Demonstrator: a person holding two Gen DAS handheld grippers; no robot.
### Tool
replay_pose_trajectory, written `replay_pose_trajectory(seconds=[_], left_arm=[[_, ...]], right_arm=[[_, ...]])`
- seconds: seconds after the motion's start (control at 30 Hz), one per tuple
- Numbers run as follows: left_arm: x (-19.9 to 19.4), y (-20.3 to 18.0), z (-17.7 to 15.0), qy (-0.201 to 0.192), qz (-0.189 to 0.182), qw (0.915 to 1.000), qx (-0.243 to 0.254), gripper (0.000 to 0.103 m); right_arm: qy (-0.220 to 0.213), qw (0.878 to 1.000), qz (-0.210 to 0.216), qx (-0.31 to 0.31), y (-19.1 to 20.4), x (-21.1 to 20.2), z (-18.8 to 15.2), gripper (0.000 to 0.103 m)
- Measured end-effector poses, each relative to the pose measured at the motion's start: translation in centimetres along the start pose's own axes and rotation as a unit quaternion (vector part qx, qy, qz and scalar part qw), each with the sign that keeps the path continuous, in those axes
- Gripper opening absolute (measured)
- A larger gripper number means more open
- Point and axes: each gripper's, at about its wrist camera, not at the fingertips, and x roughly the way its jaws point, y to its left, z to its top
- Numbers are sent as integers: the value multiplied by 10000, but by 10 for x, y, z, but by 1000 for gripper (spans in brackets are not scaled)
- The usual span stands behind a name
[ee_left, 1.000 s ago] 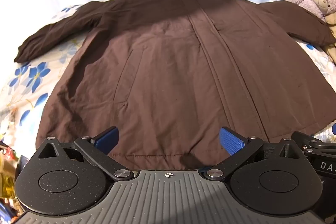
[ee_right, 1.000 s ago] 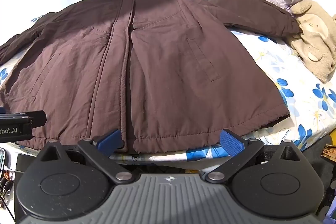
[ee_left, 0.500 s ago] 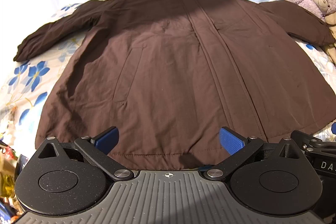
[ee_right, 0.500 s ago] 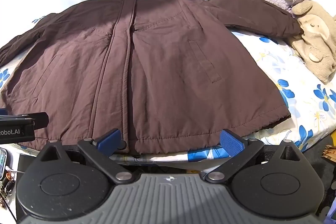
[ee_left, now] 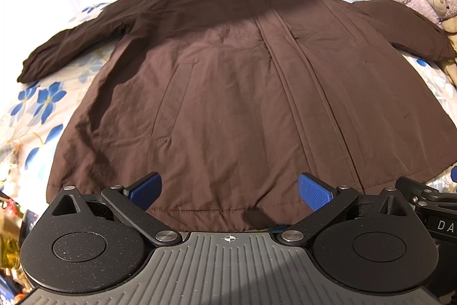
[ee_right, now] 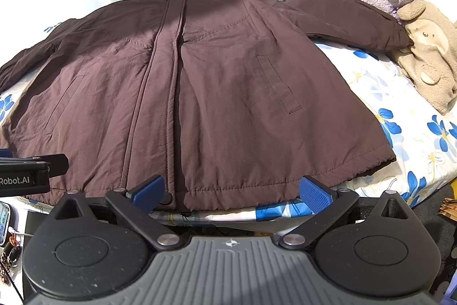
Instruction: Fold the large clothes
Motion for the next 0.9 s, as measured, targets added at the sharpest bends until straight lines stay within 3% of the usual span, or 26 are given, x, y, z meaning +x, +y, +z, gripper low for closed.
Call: replay_pose_trajectory(seconds=[0.9], left_arm=[[1,0,-1,63,-22,10000,0,103]], right_arm=[[-26,10000,39,51,0,0,-1,101]])
